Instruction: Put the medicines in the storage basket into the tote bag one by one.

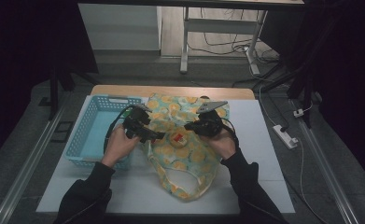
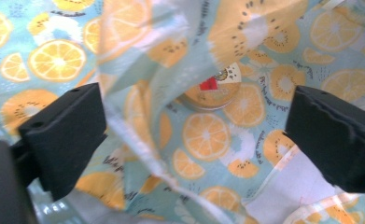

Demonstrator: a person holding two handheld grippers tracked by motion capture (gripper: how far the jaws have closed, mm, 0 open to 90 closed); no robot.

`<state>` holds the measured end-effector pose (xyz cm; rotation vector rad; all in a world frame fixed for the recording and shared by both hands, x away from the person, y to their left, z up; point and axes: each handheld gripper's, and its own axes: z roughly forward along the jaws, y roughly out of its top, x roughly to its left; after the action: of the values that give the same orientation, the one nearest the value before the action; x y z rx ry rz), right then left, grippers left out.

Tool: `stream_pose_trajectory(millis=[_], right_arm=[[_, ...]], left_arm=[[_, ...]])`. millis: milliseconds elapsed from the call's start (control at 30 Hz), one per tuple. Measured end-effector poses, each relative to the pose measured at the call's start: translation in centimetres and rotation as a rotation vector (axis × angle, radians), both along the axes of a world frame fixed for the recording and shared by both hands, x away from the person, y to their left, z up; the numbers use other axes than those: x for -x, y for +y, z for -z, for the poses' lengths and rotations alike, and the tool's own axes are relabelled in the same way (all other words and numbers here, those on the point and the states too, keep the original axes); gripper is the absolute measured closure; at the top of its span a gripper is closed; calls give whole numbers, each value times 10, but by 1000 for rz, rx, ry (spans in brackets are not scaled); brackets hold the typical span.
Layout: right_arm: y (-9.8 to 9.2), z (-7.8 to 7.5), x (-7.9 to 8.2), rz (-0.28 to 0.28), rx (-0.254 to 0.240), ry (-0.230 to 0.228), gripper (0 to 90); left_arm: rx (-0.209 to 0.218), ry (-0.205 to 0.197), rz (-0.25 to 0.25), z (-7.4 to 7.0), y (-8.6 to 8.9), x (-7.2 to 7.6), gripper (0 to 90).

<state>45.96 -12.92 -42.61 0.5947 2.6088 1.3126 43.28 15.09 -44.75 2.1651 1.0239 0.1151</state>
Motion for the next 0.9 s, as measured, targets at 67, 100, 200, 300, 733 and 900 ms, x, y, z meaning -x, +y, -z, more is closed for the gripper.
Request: stream_pose_trajectory(millis=[67, 100, 200, 300, 733, 900], right_arm=[[0, 0, 0, -1, 0, 1, 897], [0, 0, 0, -1, 0, 1, 897], [0, 0, 0, -1, 3, 2, 897], [0, 1, 0, -1, 0, 2, 897], [0, 2, -1, -2, 7, 6, 897], [0, 3, -1, -3, 7, 6, 897]], left_arm=[[6, -1, 8, 1, 7, 0, 23], [11, -5, 2, 1, 10, 1, 10], [11, -36, -32, 2, 21, 3, 0], [6, -44, -47, 2, 31, 3, 0], [-4, -72, -131, 1, 78, -5, 0], [-10, -79, -185, -1, 88, -12, 0]])
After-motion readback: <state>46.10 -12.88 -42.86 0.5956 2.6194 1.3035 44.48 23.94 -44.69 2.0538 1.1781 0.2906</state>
